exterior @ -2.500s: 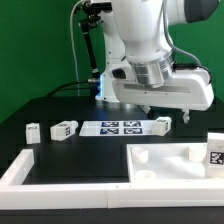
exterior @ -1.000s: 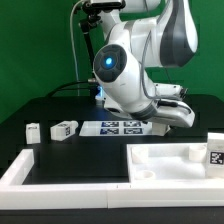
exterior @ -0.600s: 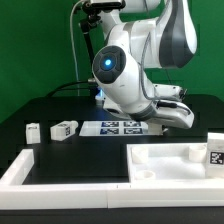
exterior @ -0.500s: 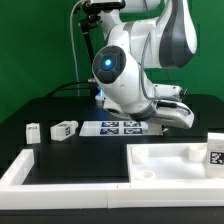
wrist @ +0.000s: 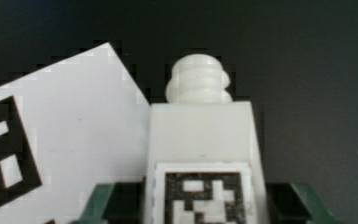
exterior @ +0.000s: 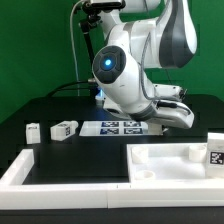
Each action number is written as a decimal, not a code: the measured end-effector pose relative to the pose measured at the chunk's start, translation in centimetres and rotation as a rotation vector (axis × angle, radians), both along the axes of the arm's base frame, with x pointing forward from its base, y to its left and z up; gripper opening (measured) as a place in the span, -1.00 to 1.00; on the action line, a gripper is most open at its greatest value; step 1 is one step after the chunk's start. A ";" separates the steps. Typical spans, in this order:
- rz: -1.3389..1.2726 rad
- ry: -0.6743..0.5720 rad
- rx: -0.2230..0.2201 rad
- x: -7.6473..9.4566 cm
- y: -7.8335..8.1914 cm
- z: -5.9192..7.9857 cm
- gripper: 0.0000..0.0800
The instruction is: Assemble square table
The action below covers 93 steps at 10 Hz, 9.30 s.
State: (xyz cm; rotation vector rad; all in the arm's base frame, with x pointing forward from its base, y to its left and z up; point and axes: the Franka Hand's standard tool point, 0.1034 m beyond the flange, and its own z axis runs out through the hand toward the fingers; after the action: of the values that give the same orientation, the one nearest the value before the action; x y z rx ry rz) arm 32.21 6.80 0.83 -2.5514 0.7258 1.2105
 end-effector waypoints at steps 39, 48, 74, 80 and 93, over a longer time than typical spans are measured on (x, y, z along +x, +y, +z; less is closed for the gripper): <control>0.375 -1.425 -0.463 29.8 -5.6 7.2 -0.29; 0.392 -1.411 -0.463 29.2 -6.0 6.6 -0.29; 0.366 -0.924 -0.227 29.7 -5.3 7.7 0.62; 0.360 -0.908 -0.236 29.4 -5.8 6.9 -0.01; -0.695 -0.645 -0.507 29.9 -6.4 6.6 -0.27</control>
Offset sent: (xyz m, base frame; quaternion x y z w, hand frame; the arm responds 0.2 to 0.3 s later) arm 0.0481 -0.0246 0.0777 -0.0822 0.0460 -0.1618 0.9823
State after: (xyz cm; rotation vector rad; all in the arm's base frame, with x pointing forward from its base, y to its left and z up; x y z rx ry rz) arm 62.12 0.40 7.40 -2.4210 1.6716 -0.0282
